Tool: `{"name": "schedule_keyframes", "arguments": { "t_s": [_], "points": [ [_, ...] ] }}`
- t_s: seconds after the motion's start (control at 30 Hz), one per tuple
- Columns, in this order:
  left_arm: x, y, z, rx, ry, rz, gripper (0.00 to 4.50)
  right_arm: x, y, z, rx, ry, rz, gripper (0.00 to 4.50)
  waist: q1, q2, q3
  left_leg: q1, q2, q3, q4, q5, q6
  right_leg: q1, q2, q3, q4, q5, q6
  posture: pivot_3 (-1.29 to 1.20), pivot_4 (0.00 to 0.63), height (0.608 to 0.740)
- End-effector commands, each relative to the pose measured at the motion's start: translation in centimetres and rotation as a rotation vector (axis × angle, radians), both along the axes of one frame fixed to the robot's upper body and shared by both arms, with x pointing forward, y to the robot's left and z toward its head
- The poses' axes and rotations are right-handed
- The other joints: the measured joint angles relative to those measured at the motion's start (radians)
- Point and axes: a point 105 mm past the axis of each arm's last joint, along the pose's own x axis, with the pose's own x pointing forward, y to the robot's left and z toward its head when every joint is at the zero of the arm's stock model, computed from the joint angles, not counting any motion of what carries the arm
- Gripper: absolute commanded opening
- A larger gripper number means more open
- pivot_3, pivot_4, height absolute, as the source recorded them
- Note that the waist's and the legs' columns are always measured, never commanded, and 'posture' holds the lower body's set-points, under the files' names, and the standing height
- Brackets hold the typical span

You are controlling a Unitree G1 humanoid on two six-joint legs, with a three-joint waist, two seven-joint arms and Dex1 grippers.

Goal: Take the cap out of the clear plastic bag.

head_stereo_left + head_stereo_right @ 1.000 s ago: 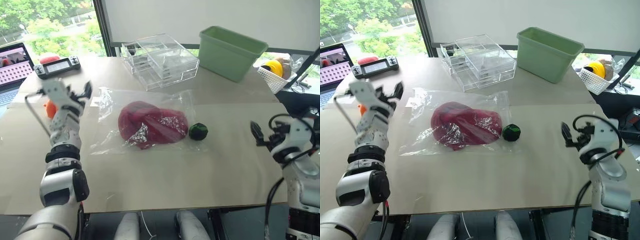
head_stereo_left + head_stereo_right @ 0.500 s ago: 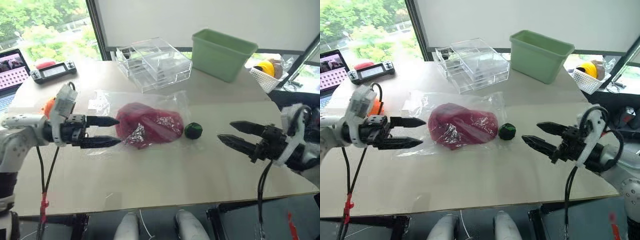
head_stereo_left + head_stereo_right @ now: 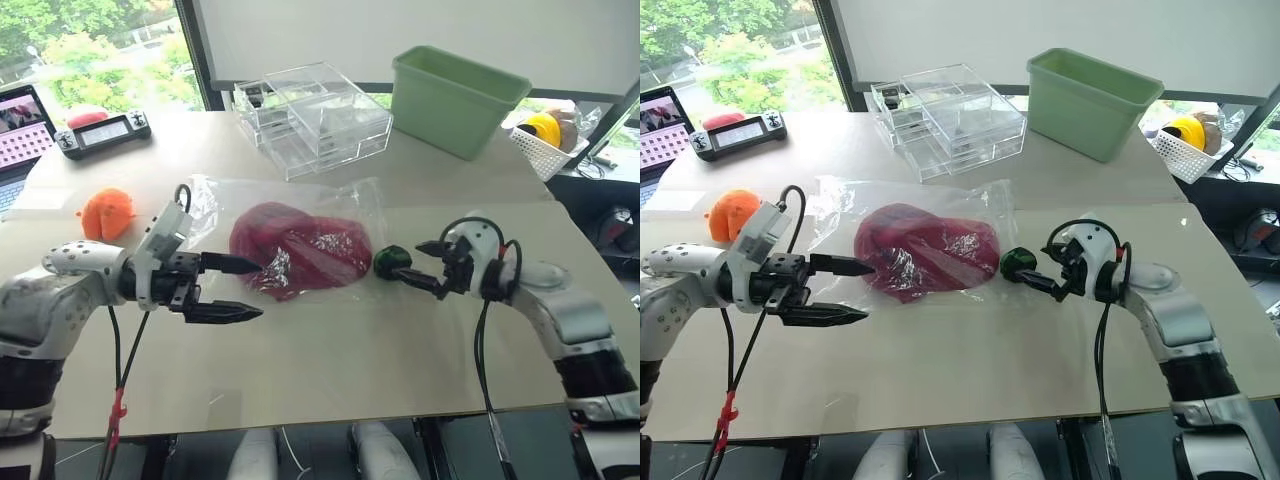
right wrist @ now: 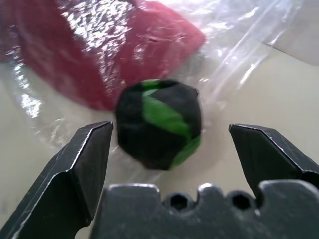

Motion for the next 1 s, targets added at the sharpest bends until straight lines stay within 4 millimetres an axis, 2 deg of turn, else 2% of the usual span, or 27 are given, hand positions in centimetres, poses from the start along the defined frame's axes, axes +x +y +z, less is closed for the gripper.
{"name": "schedule_keyframes", "arguments": {
  "t_s": [0.03, 0.13, 0.33, 0.47, 0.67, 0.87, 1.0],
  "points": [
    [1.3, 0.2, -1.2, 0.047, -0.197, 0.094, 4.45, 0.7, -0.3, 0.9, 0.010, -0.046, -0.011, 4.50, 0.002, 0.000, 0.000, 0.001, 0.000, 0.000, 0.000, 0.000, 0.000, 0.001, 0.000, 0.000, 0.000, 0.000, 0.000, 0.00, 0.150, 0.735],
    [1.1, -0.3, -2.4, 0.038, -0.260, 0.105, 4.45, 0.9, 0.0, 0.6, 0.026, -0.033, -0.011, 4.50, 0.002, 0.000, 0.000, 0.003, 0.000, 0.000, 0.000, 0.000, 0.000, 0.003, 0.000, 0.000, 0.000, 0.001, 0.000, 0.00, 0.150, 0.735],
    [2.1, -0.9, -2.2, -0.046, -0.312, 0.183, 4.45, 0.9, 1.9, -0.2, 0.074, 0.000, 0.030, 4.50, 0.005, 0.000, 0.000, 0.004, 0.000, 0.000, 0.002, 0.000, 0.000, 0.004, 0.000, 0.000, 0.001, 0.002, 0.000, 0.00, 0.150, 0.735],
    [2.2, -2.1, -2.3, -0.127, -0.323, 0.214, 4.45, 2.0, 2.8, -0.8, 0.080, -0.006, 0.006, 4.50, 0.007, 0.000, 0.000, 0.004, 0.000, 0.000, 0.002, 0.000, 0.000, 0.004, 0.000, 0.000, 0.001, 0.002, 0.001, 0.00, 0.150, 0.735],
    [1.2, -2.4, -4.0, -0.162, -0.235, 0.209, 4.45, 2.5, 2.8, -1.0, 0.078, -0.022, -0.013, 4.50, 0.006, 0.000, 0.000, 0.004, 0.000, 0.000, 0.001, 0.000, 0.000, 0.004, 0.000, 0.000, 0.002, 0.002, 0.000, 0.00, 0.150, 0.735],
    [1.2, -2.1, -6.4, -0.182, -0.195, 0.310, 4.45, 2.6, 2.5, -0.6, 0.105, -0.037, -0.043, 4.50, 0.009, 0.000, 0.000, 0.005, 0.000, 0.000, 0.001, 0.000, 0.000, 0.005, 0.000, 0.000, 0.002, 0.002, 0.000, 0.00, 0.150, 0.735],
    [1.4, -2.2, -6.4, -0.201, -0.204, 0.342, 4.45, 2.5, 2.3, -0.5, 0.110, -0.045, -0.050, 4.50, 0.011, 0.000, 0.000, 0.006, 0.000, 0.000, 0.001, 0.000, 0.000, 0.005, 0.000, 0.000, 0.002, 0.002, 0.000, 0.00, 0.150, 0.735]
  ]
}}
